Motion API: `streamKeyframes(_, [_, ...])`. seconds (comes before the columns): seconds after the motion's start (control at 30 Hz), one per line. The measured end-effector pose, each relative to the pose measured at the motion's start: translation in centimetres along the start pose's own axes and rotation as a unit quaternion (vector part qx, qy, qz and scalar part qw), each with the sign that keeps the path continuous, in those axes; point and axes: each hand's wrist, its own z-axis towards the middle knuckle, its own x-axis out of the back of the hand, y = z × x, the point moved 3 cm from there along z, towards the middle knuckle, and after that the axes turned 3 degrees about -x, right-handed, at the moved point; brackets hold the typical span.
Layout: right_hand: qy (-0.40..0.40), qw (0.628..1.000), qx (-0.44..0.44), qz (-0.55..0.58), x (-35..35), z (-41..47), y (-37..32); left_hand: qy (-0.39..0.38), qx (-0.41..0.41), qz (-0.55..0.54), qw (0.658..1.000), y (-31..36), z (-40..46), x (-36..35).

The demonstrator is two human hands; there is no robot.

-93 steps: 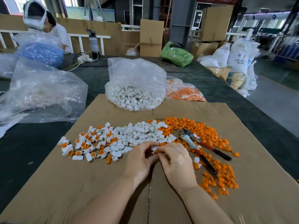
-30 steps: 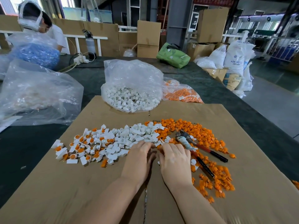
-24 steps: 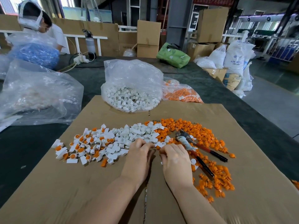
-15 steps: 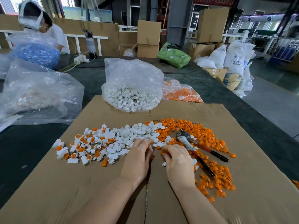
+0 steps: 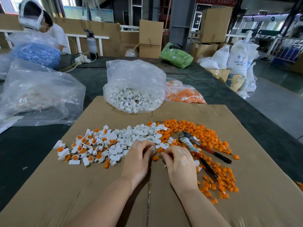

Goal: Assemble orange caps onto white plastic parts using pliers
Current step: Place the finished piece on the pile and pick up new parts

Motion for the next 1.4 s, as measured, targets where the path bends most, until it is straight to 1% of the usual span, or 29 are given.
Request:
streamKeyframes(0.13, [0.012,0.999,0.030,-0.005,0.08,-0.08,-0.33,-0.004,0.051,-0.061,0.997,-0.26,-0.15,0.05])
streamKeyframes(0.27, [0.004,0.999,0.043,-0.018,-0.06,-0.09,-0.17,-0.014,0.054,-0.068,0.996,-0.15,-0.32,0.13])
streamKeyframes(0.63, [0.021,0.996,0.086,-0.022,-0.28,-0.24,-0.35,-0.055,0.055,-0.104,0.991,0.17,-0.70,0.02])
streamKeyframes(0.87, [-0.006,0.997,0.074,0.006,0.06,-0.33,-0.34,-0.036,0.069,-0.110,0.991,-0.06,-0.40,0.32])
streamKeyframes(1.13, [-0.016,0.997,0.069,0.014,0.14,-0.20,-0.43,-0.040,0.071,-0.130,0.988,-0.20,-0.37,0.35])
streamKeyframes(1.4, [-0.011,0.996,0.085,0.020,0.33,-0.07,-0.66,-0.042,0.073,-0.137,0.987,-0.47,-0.38,0.22])
